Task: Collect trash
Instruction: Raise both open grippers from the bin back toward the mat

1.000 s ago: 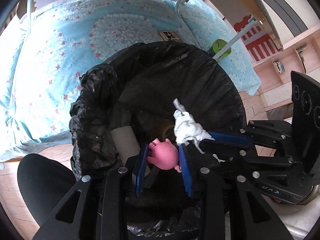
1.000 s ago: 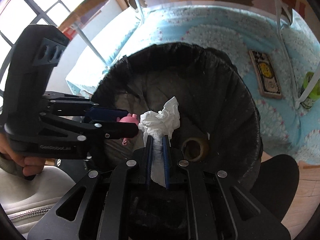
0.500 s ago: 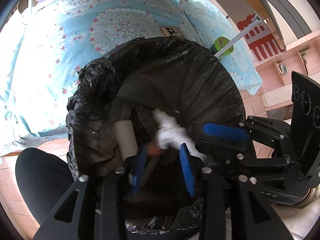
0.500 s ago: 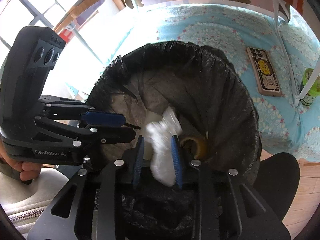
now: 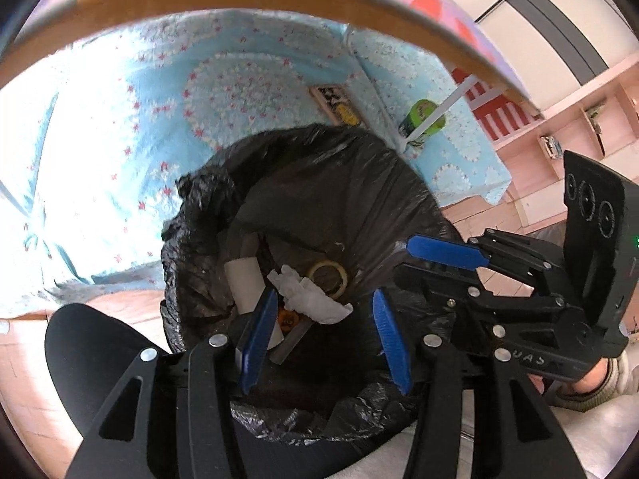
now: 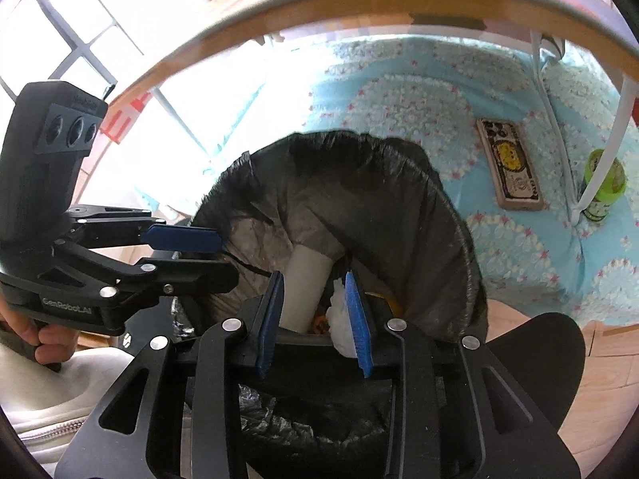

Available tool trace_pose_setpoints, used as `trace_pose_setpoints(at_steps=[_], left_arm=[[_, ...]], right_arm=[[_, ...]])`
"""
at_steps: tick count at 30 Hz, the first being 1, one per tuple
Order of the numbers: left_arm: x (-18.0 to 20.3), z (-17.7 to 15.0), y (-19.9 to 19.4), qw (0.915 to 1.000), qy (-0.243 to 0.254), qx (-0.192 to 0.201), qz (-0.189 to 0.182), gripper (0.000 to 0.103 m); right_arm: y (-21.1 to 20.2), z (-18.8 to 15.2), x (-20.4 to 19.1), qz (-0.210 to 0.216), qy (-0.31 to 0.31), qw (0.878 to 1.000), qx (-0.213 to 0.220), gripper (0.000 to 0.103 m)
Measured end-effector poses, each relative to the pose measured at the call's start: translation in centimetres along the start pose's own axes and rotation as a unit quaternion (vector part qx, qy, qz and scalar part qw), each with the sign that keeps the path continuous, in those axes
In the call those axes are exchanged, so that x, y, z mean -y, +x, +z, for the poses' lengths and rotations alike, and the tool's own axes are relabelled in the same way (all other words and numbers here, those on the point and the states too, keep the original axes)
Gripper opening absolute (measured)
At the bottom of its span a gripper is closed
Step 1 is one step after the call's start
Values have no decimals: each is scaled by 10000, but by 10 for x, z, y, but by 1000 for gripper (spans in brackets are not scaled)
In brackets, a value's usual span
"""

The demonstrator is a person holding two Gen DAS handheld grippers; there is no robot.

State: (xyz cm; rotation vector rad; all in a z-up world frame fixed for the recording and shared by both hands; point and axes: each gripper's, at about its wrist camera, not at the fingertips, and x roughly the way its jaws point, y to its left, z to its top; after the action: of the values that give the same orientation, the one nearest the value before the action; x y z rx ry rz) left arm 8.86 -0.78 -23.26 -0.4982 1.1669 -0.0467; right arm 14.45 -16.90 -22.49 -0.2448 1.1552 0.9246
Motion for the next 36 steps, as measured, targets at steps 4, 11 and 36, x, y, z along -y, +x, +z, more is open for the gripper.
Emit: trace_pose_setpoints(at_steps=[4,11,36], left_arm=[[7,2,-14,9998,147,162,-1,48],[17,9,-44,9975,494,512,-31,48],[55,84,-145,9765,1268,1707,-340,48]], right_arm=[[-14,3,-1,-8,-35,9999,160,32],[-43,17,-9,-40,-261,9981,565,32],[-96,118,5,-379,-898,9833,1539,32]])
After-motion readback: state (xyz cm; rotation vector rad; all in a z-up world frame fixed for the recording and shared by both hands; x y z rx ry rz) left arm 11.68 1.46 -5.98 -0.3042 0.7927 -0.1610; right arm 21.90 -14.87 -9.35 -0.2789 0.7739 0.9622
